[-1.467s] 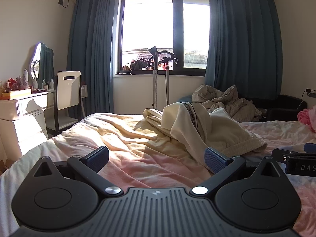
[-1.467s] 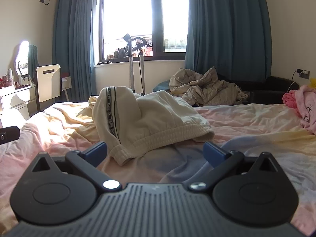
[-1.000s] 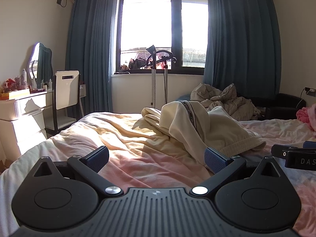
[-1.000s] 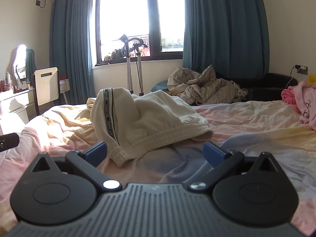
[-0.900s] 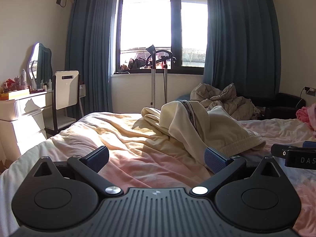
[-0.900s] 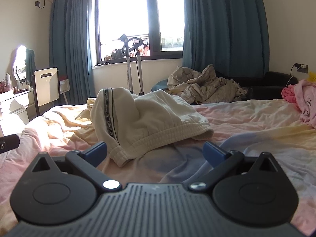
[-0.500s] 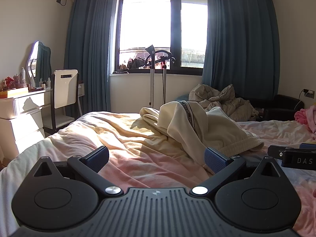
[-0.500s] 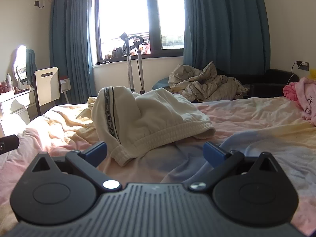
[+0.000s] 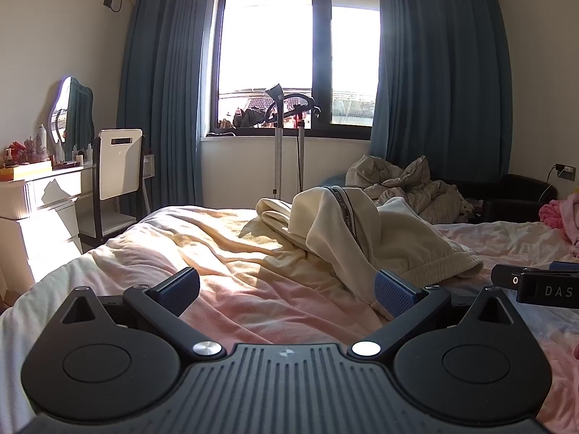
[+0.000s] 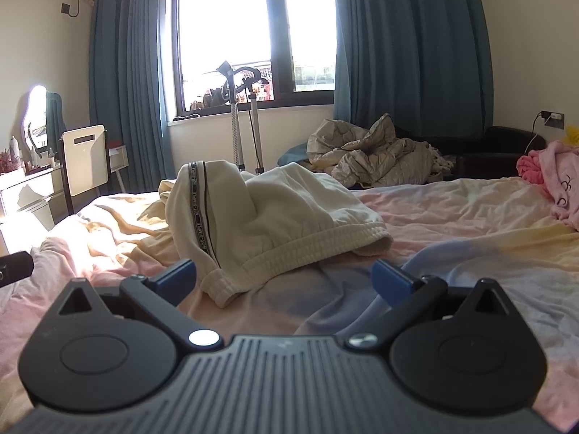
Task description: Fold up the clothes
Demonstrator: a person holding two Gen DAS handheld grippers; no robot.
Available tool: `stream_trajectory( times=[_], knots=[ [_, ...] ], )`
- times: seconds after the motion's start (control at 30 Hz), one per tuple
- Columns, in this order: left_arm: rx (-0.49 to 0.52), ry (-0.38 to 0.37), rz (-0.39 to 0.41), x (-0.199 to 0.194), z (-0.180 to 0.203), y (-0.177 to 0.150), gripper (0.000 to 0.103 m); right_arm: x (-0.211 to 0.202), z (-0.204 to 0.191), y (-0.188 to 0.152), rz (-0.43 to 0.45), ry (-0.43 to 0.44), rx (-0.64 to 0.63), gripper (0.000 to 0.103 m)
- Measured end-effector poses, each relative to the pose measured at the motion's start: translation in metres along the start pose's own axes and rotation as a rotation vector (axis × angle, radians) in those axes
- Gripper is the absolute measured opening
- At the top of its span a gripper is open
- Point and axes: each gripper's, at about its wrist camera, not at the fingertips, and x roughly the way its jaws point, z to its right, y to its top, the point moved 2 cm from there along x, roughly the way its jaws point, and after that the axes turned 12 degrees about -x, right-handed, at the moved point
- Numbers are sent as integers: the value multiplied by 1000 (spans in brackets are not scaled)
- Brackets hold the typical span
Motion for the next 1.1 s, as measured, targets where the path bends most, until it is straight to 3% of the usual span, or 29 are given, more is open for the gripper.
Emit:
stream_trajectory(
  times=[0.27,0.73,0.9,1.1],
  knots=[
    [-33,15,-25,3,-5,2,103,0,0,0,-4,-2,-1,103],
    [18,19,-55,8,2,-4,103,-3,6,6,-8,-9,11,103],
    [93,6,-74,27,18,-8,103,3,18,9,-34,-35,27,103],
    [301,-61,-85,69,69,-29,103,11,57,14,-24,-76,153,103]
  ],
)
